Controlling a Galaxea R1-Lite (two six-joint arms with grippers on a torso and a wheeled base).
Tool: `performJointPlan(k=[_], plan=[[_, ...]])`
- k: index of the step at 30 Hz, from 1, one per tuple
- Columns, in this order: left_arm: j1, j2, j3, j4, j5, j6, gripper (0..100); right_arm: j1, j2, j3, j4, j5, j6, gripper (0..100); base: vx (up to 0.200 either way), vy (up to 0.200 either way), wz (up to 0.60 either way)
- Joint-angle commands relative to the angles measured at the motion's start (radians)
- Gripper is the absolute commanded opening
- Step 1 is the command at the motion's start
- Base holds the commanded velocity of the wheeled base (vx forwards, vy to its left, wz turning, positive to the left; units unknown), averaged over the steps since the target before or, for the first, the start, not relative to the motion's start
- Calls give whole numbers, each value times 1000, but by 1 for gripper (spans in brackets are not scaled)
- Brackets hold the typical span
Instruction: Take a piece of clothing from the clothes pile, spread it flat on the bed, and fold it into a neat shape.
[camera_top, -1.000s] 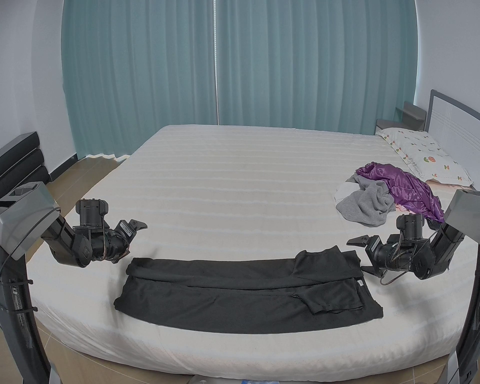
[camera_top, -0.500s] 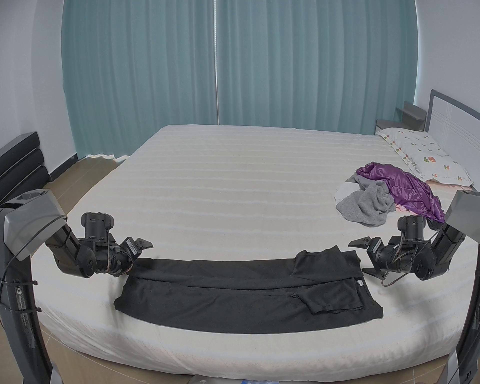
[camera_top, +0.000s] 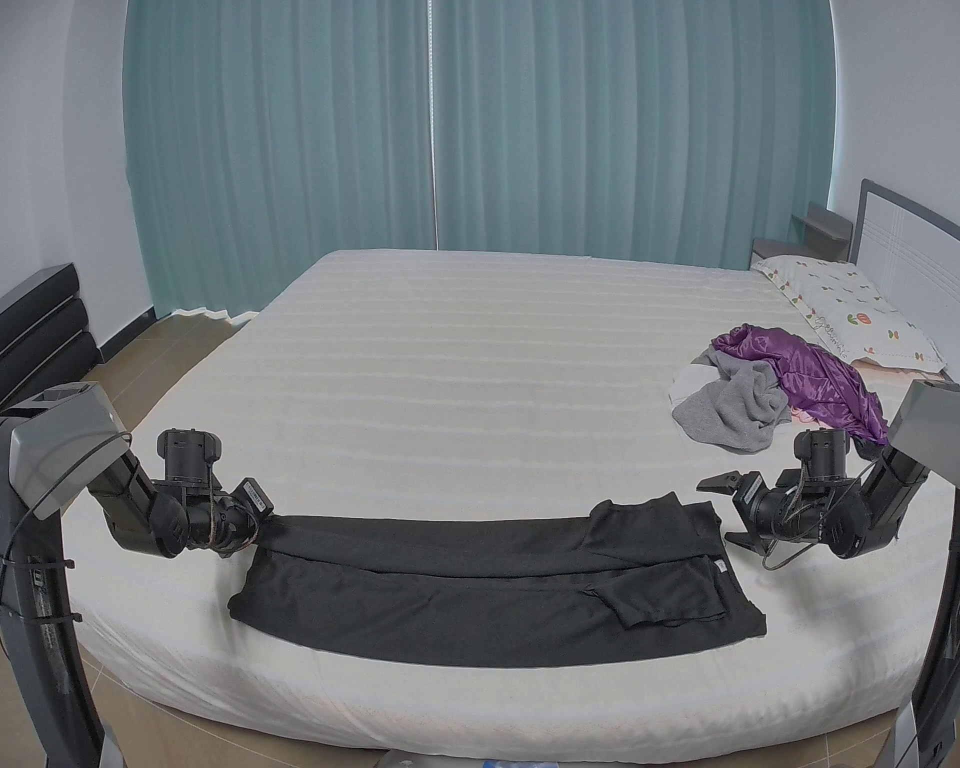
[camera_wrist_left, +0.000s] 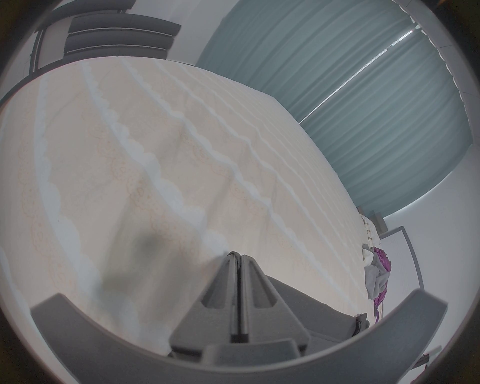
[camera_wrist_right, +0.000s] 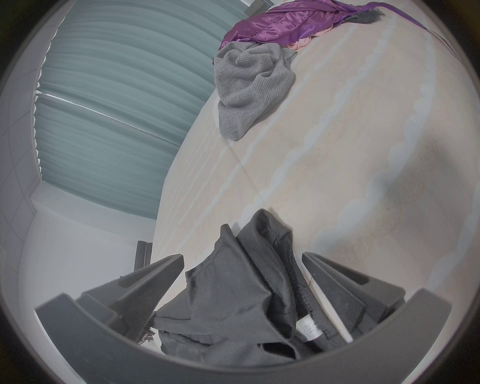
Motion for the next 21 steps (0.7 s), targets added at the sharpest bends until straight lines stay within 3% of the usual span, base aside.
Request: performJointPlan(k=[1, 6, 19, 20, 21], plan=[[4, -4, -3, -5, 14, -22, 0, 3, 35, -26, 0, -45, -3, 100, 0, 0, 0], [2, -4, -2, -5, 16, -24, 0, 3, 80, -65, 0, -93, -20, 100, 0, 0, 0], [-1, -1, 2, -4, 14, -27, 0, 14, 156, -151, 0, -105, -21, 100, 0, 0, 0], [-1, -1, 2, -4, 14, -27, 0, 19, 164, -155, 0, -111, -21, 0, 0, 0, 0], [-1, -1, 2, -4, 14, -27, 0, 23, 173, -161, 0, -117, -23, 0, 0, 0, 0]])
